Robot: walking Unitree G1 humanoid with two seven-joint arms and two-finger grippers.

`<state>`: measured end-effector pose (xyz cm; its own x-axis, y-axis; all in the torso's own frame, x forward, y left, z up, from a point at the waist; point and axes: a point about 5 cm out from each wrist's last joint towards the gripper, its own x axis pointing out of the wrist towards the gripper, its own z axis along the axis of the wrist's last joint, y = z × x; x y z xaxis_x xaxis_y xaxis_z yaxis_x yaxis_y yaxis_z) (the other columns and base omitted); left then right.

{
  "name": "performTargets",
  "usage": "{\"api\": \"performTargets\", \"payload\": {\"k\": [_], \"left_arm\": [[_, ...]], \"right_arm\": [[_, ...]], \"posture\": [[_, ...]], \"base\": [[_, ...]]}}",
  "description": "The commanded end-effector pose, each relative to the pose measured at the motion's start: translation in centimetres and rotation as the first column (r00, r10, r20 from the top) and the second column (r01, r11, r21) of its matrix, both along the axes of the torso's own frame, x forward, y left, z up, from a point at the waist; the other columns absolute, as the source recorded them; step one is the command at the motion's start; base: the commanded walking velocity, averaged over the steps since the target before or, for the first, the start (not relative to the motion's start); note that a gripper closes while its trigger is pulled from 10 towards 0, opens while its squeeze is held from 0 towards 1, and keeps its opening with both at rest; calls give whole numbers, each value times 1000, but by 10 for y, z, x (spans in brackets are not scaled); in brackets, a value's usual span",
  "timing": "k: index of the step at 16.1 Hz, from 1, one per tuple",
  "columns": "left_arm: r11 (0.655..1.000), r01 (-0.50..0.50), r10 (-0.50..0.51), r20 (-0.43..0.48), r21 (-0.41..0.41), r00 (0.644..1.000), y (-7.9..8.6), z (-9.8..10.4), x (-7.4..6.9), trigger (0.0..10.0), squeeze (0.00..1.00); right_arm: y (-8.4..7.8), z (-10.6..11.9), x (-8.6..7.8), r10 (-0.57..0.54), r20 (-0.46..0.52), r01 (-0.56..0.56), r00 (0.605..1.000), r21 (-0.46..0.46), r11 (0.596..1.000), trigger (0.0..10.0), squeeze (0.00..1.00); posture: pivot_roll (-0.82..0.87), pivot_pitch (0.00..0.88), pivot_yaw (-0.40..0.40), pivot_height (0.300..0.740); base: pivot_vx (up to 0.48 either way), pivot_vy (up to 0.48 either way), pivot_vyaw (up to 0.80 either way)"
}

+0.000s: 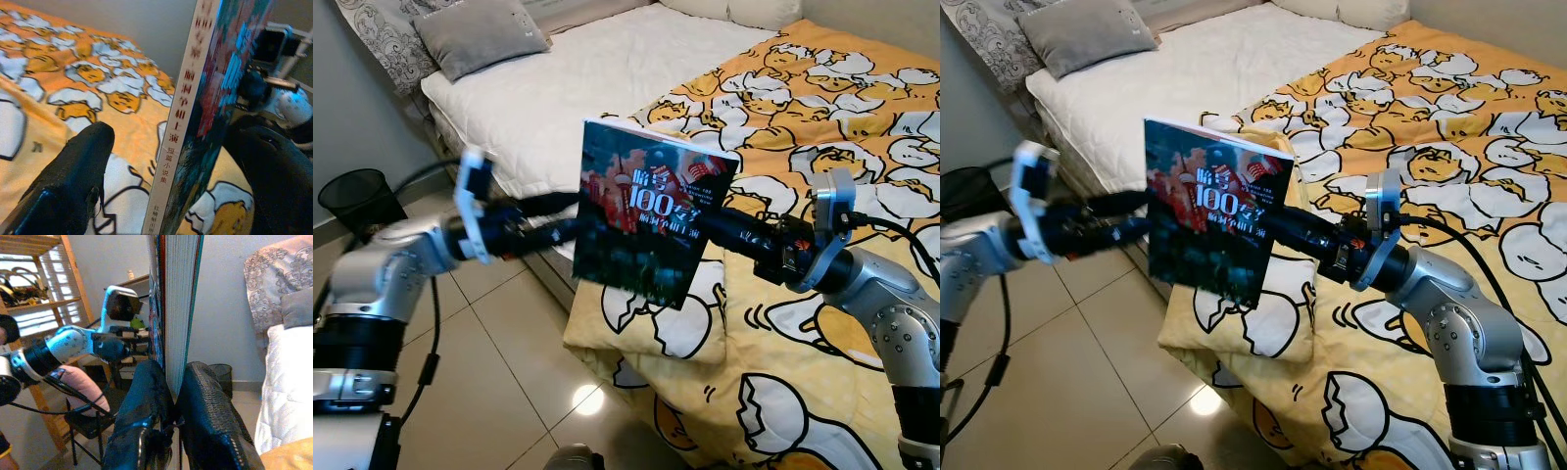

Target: Clean up the room

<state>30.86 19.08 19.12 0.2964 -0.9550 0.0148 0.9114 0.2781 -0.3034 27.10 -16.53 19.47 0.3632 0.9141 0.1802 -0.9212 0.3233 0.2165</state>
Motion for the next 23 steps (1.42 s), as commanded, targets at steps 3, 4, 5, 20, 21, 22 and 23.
{"api": "performTargets", "payload": {"k": [3,4,5,20,21,22,23], "left_arm": [[998,59,-59,5,16,998,-4,6,4,0,0],[998,62,-62,6,10,998,-4,7,4,0,0],[998,66,-66,6,10,998,-4,7,4,0,0],[991,132,-131,-30,11,991,-7,-2,-2,0,0],[991,134,-133,-32,12,991,-7,-2,-2,0,0],[991,135,-135,-34,13,990,-6,-3,-2,0,0],[991,136,-135,-37,15,990,-6,-3,-2,0,0]], "right_arm": [[8,15,-1,54,59,-56,997,28,998,0,0],[8,15,-1,55,59,-57,997,30,998,0,0],[8,16,-1,56,58,-58,997,31,998,0,0],[19,15,-7,159,23,-160,987,52,986,0,0],[20,15,-7,163,22,-164,986,54,985,0,0],[21,14,-7,166,21,-167,986,56,984,0,0],[21,14,-7,166,20,-167,986,58,984,0,0]], "posture": [[-2,0,58,740],[-2,0,59,740],[-4,0,60,740],[-4,0,50,740],[-4,0,51,740],[-4,0,51,740],[-3,0,50,740]], "base": [[0,0,0],[0,0,0],[0,0,0],[0,0,0],[0,0,0],[0,0,0],[0,0,0]]}}
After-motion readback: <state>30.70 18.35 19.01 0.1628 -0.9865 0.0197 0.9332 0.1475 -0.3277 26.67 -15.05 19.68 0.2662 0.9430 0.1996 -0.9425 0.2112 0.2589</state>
